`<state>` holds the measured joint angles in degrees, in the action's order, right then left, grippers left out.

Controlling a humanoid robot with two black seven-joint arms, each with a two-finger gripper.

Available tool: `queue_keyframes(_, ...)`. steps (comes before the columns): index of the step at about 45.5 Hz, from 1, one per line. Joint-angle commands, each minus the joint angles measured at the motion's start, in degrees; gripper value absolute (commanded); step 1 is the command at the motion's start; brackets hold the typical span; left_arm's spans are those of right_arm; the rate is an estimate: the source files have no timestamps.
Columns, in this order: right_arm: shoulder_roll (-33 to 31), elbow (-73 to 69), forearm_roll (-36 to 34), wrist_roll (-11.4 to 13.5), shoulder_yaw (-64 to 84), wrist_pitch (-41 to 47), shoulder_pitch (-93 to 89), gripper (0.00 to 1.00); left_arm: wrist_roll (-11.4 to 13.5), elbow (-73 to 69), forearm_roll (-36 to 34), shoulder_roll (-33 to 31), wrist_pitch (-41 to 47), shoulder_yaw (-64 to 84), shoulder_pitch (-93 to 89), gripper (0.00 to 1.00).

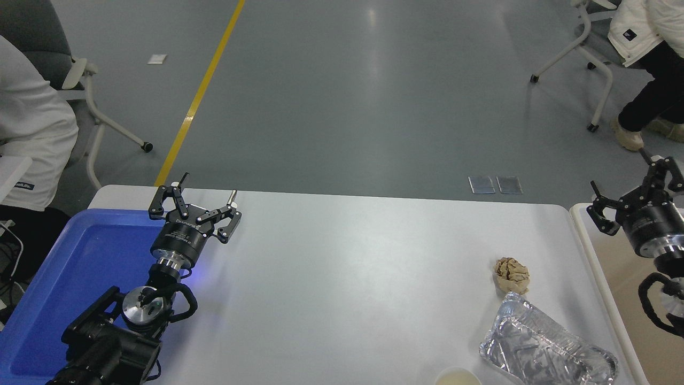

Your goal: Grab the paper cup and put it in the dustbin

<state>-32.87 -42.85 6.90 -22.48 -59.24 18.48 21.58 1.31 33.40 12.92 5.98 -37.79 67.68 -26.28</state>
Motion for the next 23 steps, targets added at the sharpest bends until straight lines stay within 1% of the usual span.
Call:
queue_keyframes(1, 0.18, 0.13, 0.04, -0.19, 0.53, 0.15, 0.13, 1.0, 0.01, 0.0, 0.0, 0.0, -0.01, 0.0, 0.0, 0.99)
queue_keyframes(23, 0.18, 0.84, 0.04, -0.19, 0.53, -0.2, 0.21, 1.0, 0.01, 0.0, 0.08, 0.09, -0.01, 0.0, 0.0, 0.99)
